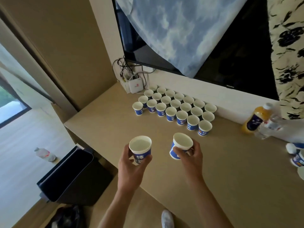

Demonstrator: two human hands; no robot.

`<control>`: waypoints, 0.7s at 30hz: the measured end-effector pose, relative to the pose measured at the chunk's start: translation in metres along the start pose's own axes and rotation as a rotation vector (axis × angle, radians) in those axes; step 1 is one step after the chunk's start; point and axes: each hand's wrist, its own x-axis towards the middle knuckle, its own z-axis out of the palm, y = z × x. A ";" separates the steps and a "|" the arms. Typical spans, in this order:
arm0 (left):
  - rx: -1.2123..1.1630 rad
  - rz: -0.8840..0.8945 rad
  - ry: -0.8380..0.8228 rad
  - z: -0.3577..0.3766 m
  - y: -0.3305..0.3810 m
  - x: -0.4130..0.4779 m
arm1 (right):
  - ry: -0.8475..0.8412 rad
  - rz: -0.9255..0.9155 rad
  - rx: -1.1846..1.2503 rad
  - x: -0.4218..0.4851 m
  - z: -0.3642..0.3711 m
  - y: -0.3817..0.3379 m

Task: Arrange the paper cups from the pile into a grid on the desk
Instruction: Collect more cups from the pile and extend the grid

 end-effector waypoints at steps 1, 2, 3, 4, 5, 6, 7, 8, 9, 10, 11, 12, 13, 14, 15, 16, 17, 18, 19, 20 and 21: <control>-0.001 -0.003 -0.004 -0.001 -0.003 0.014 | -0.002 0.004 -0.008 0.007 0.009 0.002; -0.005 -0.010 -0.007 -0.001 -0.006 0.028 | -0.006 0.012 -0.016 0.014 0.018 0.004; -0.013 -0.013 -0.011 -0.003 -0.009 0.041 | -0.007 0.016 -0.026 0.019 0.027 0.005; -0.022 -0.015 -0.018 -0.005 -0.013 0.054 | -0.003 0.014 -0.046 0.024 0.037 0.007; -0.020 -0.017 -0.027 -0.007 -0.017 0.068 | 0.004 0.016 -0.067 0.030 0.047 0.010; -0.016 -0.022 -0.038 -0.008 -0.020 0.081 | 0.013 0.025 -0.082 0.036 0.055 0.013; -0.012 -0.032 -0.050 -0.010 -0.025 0.095 | 0.025 0.040 -0.089 0.042 0.065 0.016; -0.010 -0.037 -0.064 -0.012 -0.031 0.111 | 0.041 0.049 -0.095 0.049 0.076 0.020; -0.010 -0.040 -0.080 -0.014 -0.035 0.124 | 0.054 0.051 -0.107 0.055 0.085 0.023; -0.009 -0.043 -0.103 -0.017 -0.040 0.139 | 0.063 0.051 -0.115 0.063 0.095 0.028; 0.001 -0.050 -0.135 -0.019 -0.045 0.154 | 0.081 0.058 -0.122 0.069 0.105 0.032; 0.022 -0.060 -0.174 -0.023 -0.053 0.170 | 0.108 0.074 -0.131 0.075 0.116 0.038; 0.039 -0.062 -0.192 -0.026 -0.055 0.180 | 0.125 0.081 -0.138 0.078 0.125 0.040; 0.044 -0.064 -0.212 -0.030 -0.060 0.192 | 0.148 0.089 -0.145 0.082 0.135 0.044; 0.055 -0.072 -0.231 -0.032 -0.065 0.206 | 0.173 0.098 -0.158 0.089 0.146 0.048; 0.056 -0.081 -0.250 -0.034 -0.071 0.221 | 0.194 0.105 -0.176 0.098 0.158 0.055; 0.059 -0.086 -0.257 -0.034 -0.073 0.230 | 0.192 0.100 -0.189 0.104 0.166 0.057; 0.054 -0.091 -0.273 -0.034 -0.079 0.241 | 0.194 0.098 -0.210 0.113 0.176 0.063; 0.058 -0.095 -0.289 -0.034 -0.084 0.251 | 0.199 0.100 -0.228 0.123 0.186 0.070; 0.059 -0.099 -0.303 -0.035 -0.088 0.259 | 0.208 0.101 -0.253 0.132 0.195 0.076; 0.059 -0.100 -0.313 -0.036 -0.093 0.267 | 0.210 0.097 -0.283 0.141 0.205 0.083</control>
